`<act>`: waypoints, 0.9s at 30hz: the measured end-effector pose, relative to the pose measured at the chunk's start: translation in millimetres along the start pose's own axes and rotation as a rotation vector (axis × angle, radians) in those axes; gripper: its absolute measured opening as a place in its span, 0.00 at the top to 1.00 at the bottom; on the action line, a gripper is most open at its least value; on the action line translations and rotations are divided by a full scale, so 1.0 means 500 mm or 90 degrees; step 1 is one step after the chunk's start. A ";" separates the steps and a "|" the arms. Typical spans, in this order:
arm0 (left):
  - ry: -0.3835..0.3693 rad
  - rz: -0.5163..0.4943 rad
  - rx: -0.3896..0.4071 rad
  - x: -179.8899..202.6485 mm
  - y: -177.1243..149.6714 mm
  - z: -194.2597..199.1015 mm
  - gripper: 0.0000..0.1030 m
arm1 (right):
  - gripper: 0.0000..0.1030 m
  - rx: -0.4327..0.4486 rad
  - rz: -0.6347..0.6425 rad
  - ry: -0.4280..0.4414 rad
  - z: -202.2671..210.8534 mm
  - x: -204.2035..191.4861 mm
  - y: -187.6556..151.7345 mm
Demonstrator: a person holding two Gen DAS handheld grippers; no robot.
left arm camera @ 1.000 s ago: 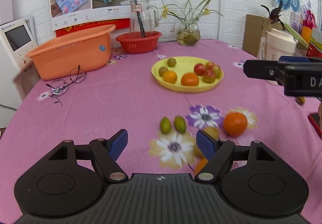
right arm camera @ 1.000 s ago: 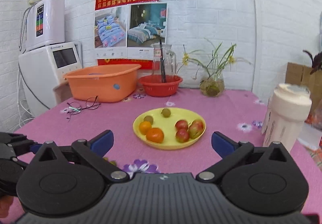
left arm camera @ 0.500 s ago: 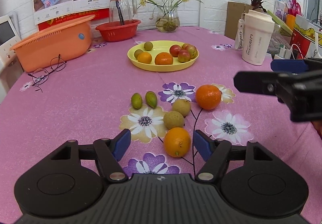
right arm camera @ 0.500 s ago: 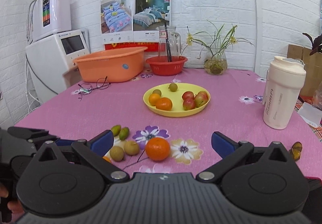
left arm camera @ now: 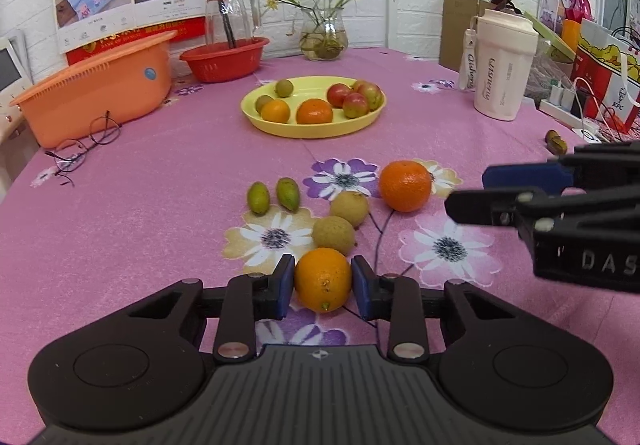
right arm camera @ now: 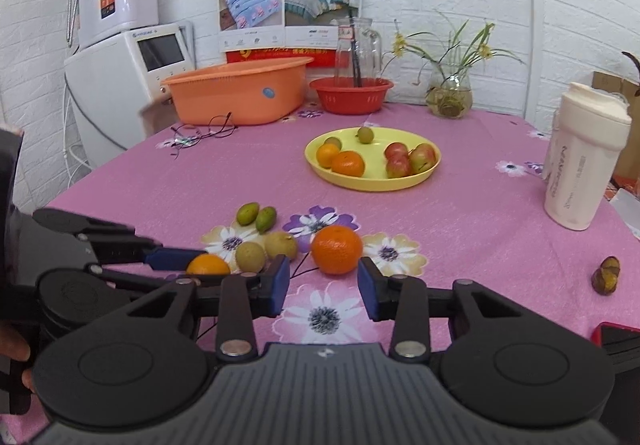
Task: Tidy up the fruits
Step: 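Grasp an orange with left tool while right tool grasps a brown pear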
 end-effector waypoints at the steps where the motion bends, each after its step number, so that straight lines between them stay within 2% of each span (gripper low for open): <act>1: 0.007 0.000 0.002 -0.006 0.001 0.004 0.72 | 0.25 -0.004 0.004 0.006 -0.003 -0.007 -0.002; 10: 0.056 0.051 0.008 -0.087 -0.002 0.031 0.72 | 0.25 -0.040 0.028 0.053 -0.039 -0.067 -0.007; 27: 0.043 0.068 0.000 -0.118 -0.025 0.025 0.72 | 0.25 -0.075 0.053 0.061 -0.100 -0.114 -0.002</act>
Point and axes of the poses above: each gripper's, at about its wrist camera, not at the fingertips, and z roughly against the way its jaws point, x to its right, y to its top, the point moved 9 cm from there along -z, roughly the way its jaws point, and after that the axes turned 10 degrees about -y, right-handed, at the moved point
